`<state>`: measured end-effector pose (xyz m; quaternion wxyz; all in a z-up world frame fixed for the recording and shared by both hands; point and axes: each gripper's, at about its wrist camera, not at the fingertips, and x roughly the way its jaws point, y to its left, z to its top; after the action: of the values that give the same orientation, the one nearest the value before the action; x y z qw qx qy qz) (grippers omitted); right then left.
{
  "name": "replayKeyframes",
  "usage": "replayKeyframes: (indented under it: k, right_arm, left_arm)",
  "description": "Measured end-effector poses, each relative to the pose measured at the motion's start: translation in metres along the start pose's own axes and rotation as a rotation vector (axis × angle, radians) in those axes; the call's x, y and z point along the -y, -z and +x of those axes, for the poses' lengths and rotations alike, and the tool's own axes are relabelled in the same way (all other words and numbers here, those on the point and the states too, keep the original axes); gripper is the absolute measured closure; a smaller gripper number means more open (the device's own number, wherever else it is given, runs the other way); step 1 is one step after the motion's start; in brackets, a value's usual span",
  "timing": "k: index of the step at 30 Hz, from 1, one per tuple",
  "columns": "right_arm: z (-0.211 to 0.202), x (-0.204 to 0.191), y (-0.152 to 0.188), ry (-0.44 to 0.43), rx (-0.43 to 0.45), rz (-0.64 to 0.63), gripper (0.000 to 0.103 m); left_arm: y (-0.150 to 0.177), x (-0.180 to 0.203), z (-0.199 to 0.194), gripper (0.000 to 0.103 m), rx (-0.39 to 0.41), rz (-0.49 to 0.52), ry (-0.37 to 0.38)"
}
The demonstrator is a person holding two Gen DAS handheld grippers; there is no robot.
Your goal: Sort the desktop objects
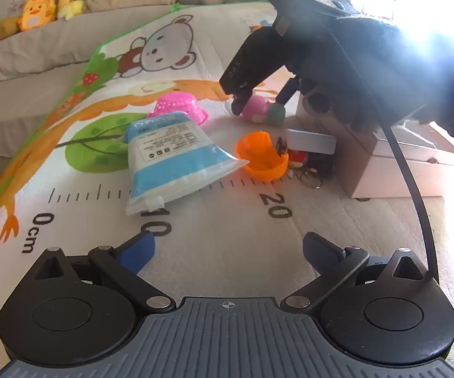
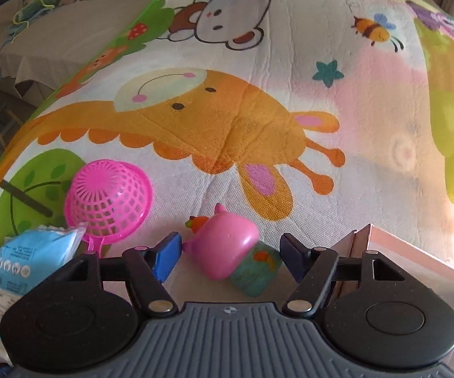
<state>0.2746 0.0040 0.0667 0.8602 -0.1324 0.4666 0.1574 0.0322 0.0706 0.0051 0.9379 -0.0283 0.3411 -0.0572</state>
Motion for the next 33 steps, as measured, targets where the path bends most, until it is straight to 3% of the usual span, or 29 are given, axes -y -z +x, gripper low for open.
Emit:
replayKeyframes:
  k: [1,10,13,17,20,24,27,33]
  right_arm:
    - [-0.004,-0.001,0.001,-0.021,0.000,-0.015,0.051]
    - [-0.066,-0.045,0.070,-0.197,0.013,-0.252,0.057]
    - [-0.099,-0.048,0.098,-0.301,0.015,-0.268,0.058]
    - [-0.158,-0.017,0.127,-0.359,0.147,-0.181,0.058]
    - [-0.195,0.015,0.157,-0.322,0.253,-0.115,0.058]
    - [-0.215,0.051,0.206,-0.260,0.290,-0.009,0.058]
    - [-0.214,0.064,0.247,-0.134,0.305,0.010,0.057]
    - [-0.191,0.084,0.296,0.023,0.305,0.097,0.052]
  left_arm:
    - [0.000,0.001,0.000,0.000,0.000,0.003,-0.001]
    - [0.001,0.010,-0.004,0.000,0.004,0.041,-0.029]
    - [0.007,0.017,-0.011,0.000,-0.006,0.080,0.013]
    - [0.018,0.030,-0.022,0.000,-0.008,0.142,0.060]
    - [0.020,0.039,-0.023,0.000,-0.007,0.167,0.065]
    - [0.015,0.046,-0.021,0.000,-0.015,0.156,0.045]
    - [0.013,0.055,-0.027,0.000,0.001,0.182,0.069]
    - [0.007,0.086,-0.029,0.000,0.009,0.250,0.109]
